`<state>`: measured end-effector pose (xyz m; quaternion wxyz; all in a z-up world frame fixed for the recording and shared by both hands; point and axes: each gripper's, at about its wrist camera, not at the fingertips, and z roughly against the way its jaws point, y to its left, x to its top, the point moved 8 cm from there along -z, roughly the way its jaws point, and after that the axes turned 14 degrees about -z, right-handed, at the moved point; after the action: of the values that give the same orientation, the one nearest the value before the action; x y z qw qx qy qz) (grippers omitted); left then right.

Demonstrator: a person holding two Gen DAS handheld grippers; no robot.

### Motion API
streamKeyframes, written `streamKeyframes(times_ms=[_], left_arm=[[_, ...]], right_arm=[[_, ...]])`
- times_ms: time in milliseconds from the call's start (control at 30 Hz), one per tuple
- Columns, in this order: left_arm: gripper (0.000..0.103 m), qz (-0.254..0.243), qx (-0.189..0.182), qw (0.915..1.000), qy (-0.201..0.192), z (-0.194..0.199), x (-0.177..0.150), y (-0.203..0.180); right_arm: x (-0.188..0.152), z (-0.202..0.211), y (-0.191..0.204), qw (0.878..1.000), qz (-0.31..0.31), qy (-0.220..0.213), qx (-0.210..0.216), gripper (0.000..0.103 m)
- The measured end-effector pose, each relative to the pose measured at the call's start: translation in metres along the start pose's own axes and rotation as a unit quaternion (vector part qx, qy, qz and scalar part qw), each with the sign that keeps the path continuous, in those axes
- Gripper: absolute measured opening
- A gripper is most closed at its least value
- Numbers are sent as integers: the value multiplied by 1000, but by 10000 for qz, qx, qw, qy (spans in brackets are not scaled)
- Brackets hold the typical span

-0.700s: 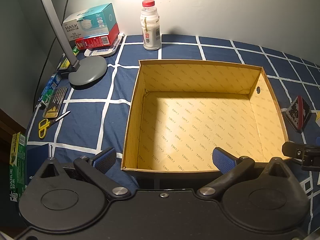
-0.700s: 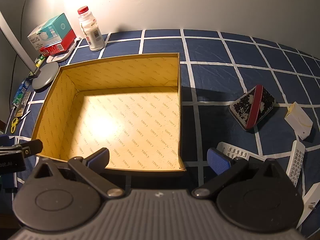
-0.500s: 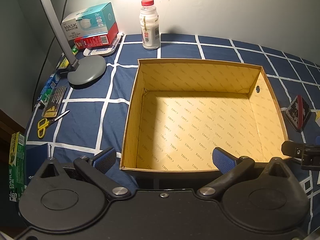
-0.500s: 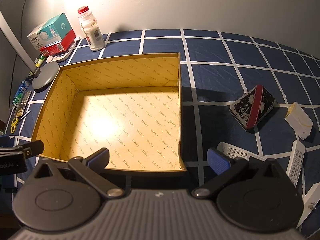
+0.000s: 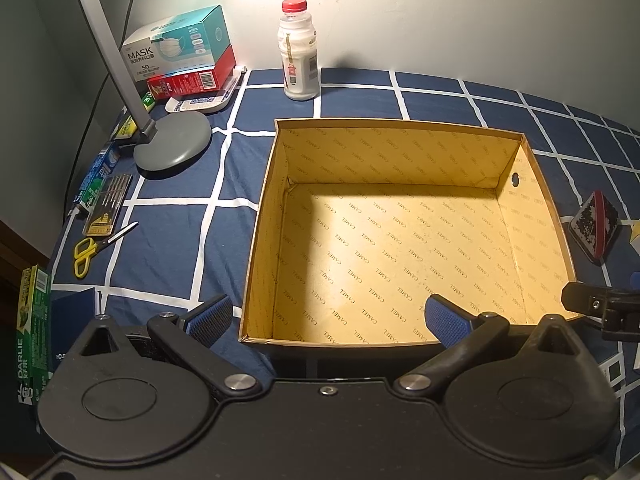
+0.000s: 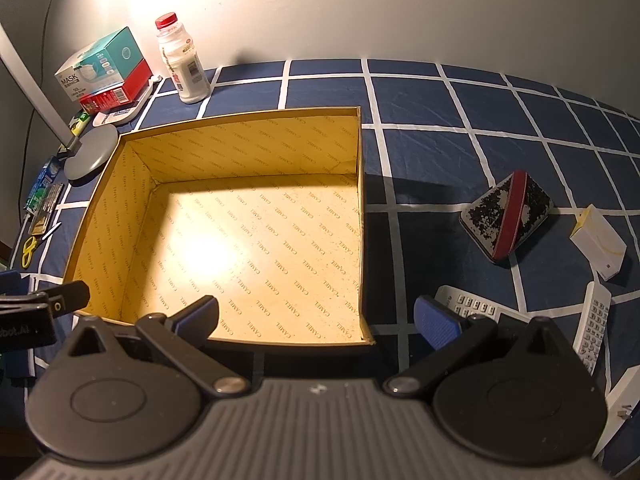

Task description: Organize objects

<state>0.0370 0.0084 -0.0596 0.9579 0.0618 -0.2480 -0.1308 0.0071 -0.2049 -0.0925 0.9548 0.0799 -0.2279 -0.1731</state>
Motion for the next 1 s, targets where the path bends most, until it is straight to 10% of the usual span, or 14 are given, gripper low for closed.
streamKeyframes(times_ms=[1000], left_arm=[[103, -32, -47, 10000, 12, -5, 3, 1]], right_arm=[[3, -3, 1, 10000, -51, 6, 7, 103]])
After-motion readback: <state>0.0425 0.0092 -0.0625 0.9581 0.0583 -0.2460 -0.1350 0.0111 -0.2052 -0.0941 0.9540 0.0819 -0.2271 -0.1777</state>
